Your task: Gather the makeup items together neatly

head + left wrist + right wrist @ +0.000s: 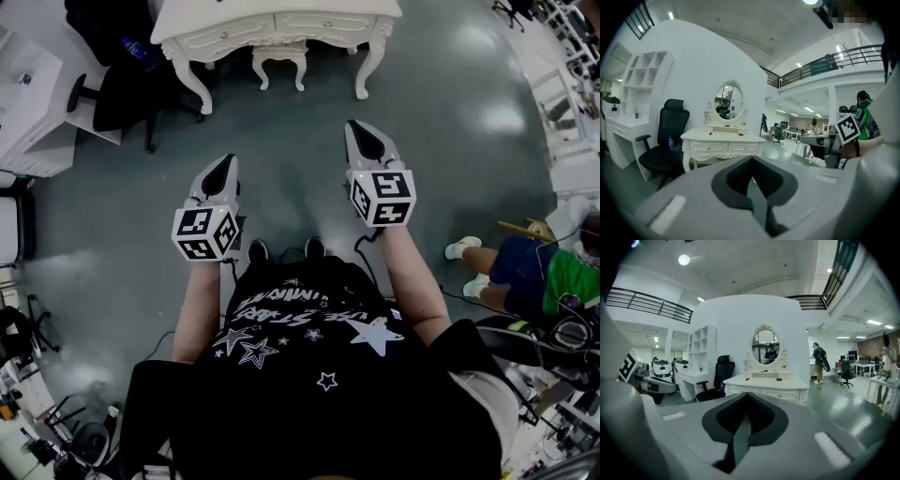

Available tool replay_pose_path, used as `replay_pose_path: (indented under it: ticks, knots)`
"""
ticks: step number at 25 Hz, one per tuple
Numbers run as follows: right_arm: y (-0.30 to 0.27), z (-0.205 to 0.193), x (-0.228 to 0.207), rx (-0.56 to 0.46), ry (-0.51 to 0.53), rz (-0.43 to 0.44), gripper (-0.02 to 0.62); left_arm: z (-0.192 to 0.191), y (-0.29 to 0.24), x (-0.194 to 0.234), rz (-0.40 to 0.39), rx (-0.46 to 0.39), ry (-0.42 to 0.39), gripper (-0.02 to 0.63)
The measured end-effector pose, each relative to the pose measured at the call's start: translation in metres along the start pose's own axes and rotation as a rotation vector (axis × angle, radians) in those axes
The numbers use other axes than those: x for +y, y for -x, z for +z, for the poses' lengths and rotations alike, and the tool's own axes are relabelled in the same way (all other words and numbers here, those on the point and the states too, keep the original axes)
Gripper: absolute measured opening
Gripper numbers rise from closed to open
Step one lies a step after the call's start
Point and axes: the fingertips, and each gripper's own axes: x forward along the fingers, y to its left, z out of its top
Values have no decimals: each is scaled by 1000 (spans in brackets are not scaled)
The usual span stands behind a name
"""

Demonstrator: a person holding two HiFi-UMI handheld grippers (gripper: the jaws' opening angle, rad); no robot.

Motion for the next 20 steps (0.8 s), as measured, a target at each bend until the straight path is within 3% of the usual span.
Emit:
replay_pose_path:
  ticks: [20]
  knots:
    - [-8,-9,-46,-11,-82,12,29,-17,-38,-28,21,51,34,2]
